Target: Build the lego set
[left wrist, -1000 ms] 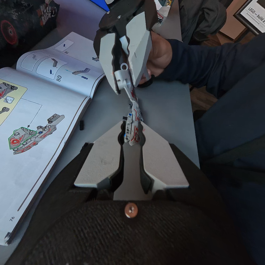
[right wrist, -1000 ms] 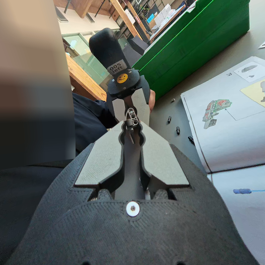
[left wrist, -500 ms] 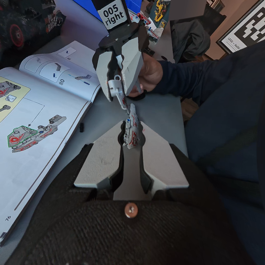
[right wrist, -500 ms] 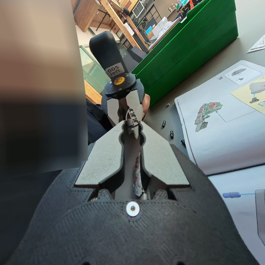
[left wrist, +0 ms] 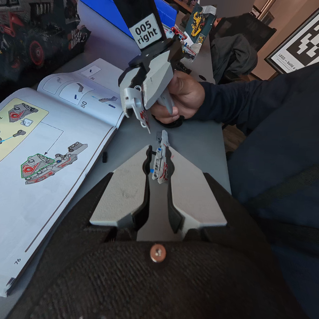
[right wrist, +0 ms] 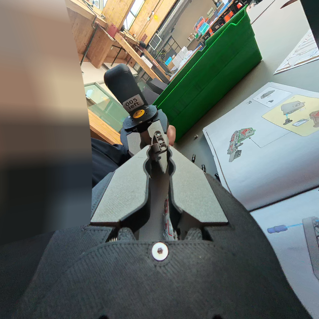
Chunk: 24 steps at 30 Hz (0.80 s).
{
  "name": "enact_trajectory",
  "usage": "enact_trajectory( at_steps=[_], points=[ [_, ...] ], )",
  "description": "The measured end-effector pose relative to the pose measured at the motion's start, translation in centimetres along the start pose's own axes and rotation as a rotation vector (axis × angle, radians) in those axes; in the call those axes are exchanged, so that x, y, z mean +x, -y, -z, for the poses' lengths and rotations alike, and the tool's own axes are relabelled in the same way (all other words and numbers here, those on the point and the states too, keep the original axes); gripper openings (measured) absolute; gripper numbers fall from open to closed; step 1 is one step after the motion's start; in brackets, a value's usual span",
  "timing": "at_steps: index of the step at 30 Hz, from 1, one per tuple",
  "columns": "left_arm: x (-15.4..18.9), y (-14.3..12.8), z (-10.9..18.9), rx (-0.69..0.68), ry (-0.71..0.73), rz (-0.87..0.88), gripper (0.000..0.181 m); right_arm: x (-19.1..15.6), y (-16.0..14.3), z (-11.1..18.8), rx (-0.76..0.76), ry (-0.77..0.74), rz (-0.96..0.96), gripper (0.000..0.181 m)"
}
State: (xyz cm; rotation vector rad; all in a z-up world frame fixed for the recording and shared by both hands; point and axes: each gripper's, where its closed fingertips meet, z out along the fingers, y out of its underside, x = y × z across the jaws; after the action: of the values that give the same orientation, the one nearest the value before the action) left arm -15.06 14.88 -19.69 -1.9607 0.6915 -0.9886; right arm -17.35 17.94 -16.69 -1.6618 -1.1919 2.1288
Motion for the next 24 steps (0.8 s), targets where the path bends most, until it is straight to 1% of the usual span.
enact_trajectory(
  at_steps=[1,5,9,12,16,24],
  points=[
    [-0.1,0.0,0.1,0.002,0.005,0.000,0.012,0.0,0.0,-0.1,0.007,0.003,-0.010,0.013],
    [-0.5,0.2,0.3,0.015,0.030,-0.002,0.012,-0.4,-0.2,-0.5,0.003,0.019,-0.016,0.012],
    [-0.5,0.7,0.5,0.046,0.022,0.010,0.011,-0.2,-0.4,-1.0,0.001,0.005,-0.025,0.012],
    [-0.6,1.1,0.9,0.069,0.018,0.008,0.003,-0.5,-0.8,-1.3,-0.012,0.012,-0.012,0.013],
    [-0.5,1.2,1.2,0.080,0.012,0.007,0.000,-0.5,-0.6,-1.2,-0.008,0.005,-0.001,0.012],
    [-0.9,1.3,1.5,0.092,0.003,0.046,0.000,-0.6,-0.9,-1.0,-0.038,0.000,0.033,0.015]
  ],
)
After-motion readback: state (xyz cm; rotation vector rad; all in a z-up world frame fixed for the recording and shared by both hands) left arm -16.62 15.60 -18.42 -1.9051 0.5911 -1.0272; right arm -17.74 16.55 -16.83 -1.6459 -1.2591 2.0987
